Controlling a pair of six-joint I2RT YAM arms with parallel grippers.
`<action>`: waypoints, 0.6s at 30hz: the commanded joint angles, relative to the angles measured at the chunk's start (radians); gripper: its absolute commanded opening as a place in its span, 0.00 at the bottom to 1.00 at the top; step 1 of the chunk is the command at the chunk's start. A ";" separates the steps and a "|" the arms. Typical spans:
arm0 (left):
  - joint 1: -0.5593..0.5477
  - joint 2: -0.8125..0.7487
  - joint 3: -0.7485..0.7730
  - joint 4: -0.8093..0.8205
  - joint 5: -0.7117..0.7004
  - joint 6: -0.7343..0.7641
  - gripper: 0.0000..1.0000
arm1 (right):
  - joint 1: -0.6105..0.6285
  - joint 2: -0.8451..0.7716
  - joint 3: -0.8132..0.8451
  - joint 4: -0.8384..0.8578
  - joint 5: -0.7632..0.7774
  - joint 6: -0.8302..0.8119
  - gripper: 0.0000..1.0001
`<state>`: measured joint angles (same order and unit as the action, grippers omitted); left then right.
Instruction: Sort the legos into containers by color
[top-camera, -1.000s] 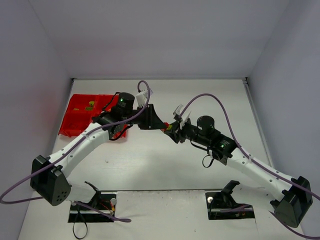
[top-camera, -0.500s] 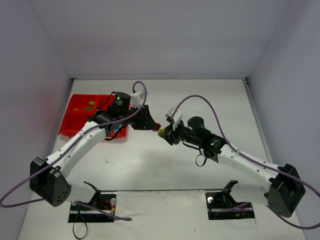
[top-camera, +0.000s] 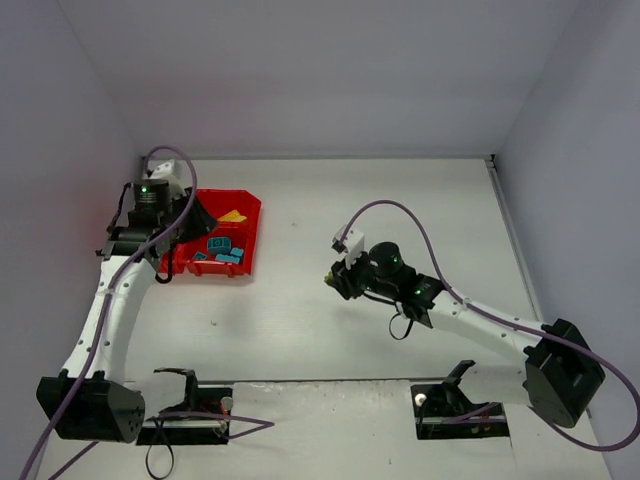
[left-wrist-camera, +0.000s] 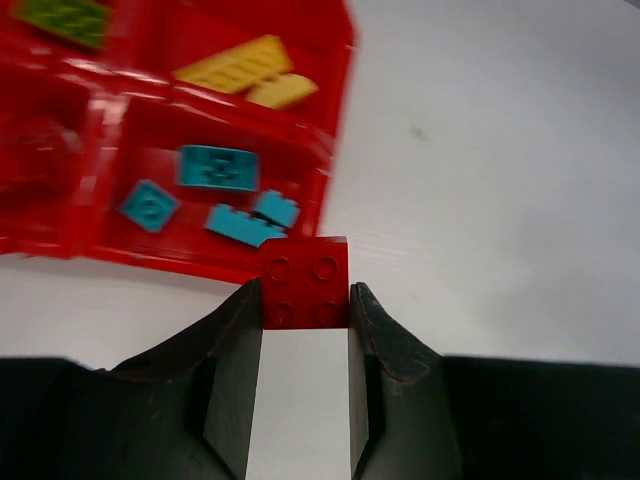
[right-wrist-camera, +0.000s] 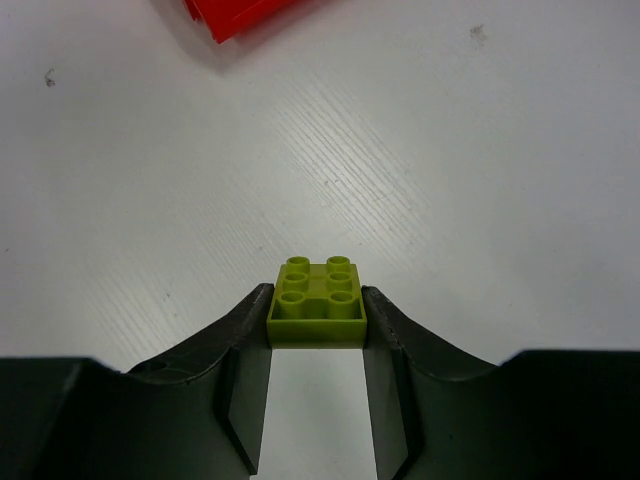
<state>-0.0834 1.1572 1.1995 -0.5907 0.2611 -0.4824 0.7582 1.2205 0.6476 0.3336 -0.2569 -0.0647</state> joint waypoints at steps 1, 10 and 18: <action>0.126 -0.005 -0.018 -0.006 -0.265 0.011 0.00 | -0.003 -0.087 -0.022 0.108 0.041 0.037 0.00; 0.330 0.237 -0.032 0.187 -0.321 -0.018 0.00 | -0.005 -0.174 -0.086 0.174 0.024 0.065 0.00; 0.340 0.403 0.080 0.151 -0.378 -0.016 0.51 | -0.005 -0.182 -0.085 0.173 0.021 0.065 0.00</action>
<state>0.2512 1.5818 1.1923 -0.4725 -0.0700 -0.4866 0.7582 1.0657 0.5522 0.4145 -0.2367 -0.0067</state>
